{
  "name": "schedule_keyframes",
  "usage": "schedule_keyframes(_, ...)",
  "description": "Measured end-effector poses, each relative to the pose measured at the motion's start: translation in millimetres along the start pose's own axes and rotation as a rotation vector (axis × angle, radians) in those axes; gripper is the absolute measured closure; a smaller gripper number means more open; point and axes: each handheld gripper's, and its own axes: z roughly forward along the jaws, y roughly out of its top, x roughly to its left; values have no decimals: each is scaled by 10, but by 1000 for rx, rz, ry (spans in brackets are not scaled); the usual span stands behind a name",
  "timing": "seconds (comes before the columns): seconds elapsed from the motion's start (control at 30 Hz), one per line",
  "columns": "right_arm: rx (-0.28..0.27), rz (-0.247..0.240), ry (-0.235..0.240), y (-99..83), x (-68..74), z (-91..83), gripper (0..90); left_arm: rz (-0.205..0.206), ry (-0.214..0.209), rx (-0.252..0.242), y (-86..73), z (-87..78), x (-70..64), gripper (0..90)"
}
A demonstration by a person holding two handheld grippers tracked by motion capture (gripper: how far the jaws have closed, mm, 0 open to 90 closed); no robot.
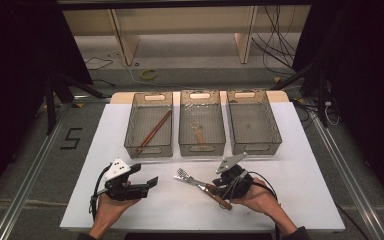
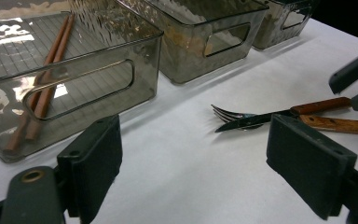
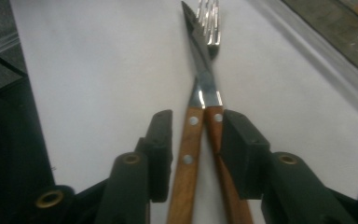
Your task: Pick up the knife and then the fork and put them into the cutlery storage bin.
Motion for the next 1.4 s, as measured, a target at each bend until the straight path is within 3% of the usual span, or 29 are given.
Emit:
schedule_keyframes(0.23,65,-6,-19,44,-194,73,521,0,1,3,-3,3,5,176)
schedule_keyframes(0.5,158,-8,-22,50,-235,202,479,0,0,2,-1,2,3,176)
schedule_keyframes(0.8,220,-33,-34,52,-238,284,556,8,0,8,-2,2,6,176)
schedule_keyframes(1.1,249,-97,-58,97,-190,315,667,12,0,10,-3,10,-1,176)
schedule_keyframes(1.2,253,-71,-54,112,-165,321,709,12,0,10,-3,11,-2,176)
schedule_keyframes(1.33,265,-91,-52,120,-178,323,725,13,-1,11,-3,11,-3,177)
schedule_keyframes(1.4,278,-74,-51,133,-166,320,729,13,-1,11,-3,10,-2,177)
